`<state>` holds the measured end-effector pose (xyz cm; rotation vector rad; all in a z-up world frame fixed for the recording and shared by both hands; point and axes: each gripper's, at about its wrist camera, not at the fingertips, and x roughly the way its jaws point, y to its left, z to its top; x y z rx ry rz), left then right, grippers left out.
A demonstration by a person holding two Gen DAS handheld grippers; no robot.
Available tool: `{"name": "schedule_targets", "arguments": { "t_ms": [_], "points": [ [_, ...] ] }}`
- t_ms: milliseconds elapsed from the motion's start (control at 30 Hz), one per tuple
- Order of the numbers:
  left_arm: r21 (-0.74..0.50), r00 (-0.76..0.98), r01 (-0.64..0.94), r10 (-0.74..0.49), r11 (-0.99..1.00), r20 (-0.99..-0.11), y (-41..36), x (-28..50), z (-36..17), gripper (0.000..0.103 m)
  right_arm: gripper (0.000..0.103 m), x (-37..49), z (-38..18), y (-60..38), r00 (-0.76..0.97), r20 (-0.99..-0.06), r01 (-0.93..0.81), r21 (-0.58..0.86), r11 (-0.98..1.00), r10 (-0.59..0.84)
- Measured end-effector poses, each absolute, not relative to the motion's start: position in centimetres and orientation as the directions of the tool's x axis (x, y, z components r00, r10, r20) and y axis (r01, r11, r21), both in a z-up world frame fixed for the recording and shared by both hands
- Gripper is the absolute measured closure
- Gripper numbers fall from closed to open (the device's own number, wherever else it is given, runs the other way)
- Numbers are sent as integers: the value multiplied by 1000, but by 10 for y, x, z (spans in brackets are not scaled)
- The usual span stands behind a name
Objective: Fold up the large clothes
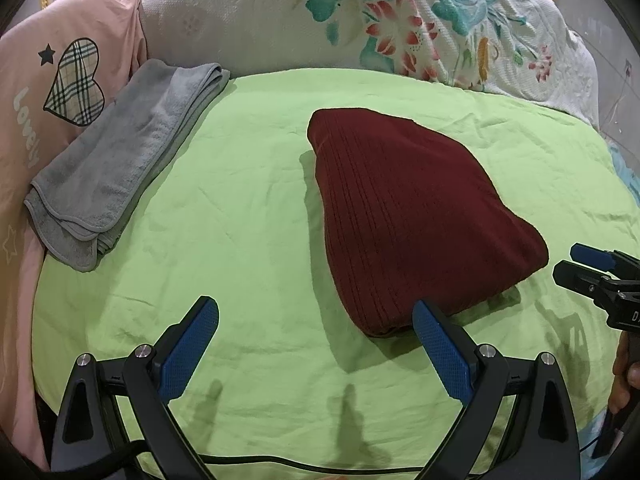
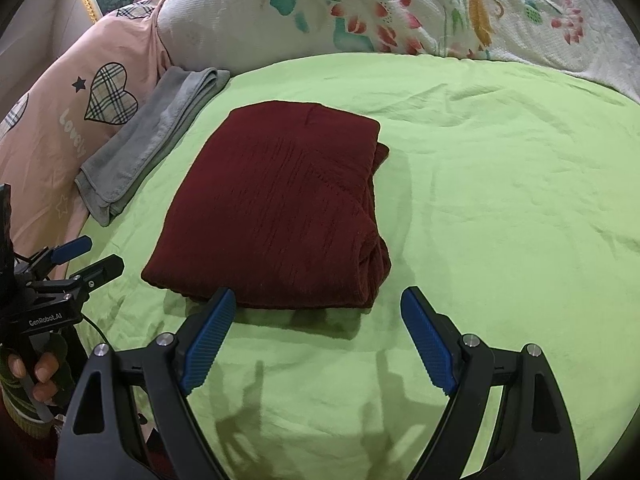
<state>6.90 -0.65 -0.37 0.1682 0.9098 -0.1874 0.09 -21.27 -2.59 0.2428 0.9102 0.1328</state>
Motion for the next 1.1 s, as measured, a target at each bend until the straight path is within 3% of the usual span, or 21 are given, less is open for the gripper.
{"name": "schedule_targets", "arguments": {
  "t_ms": [1100],
  "points": [
    [71,612,234,-90,970,-786,-5,62,3,5,18,1,-20,-212,607,-765,-35,245,969,215]
  ]
}}
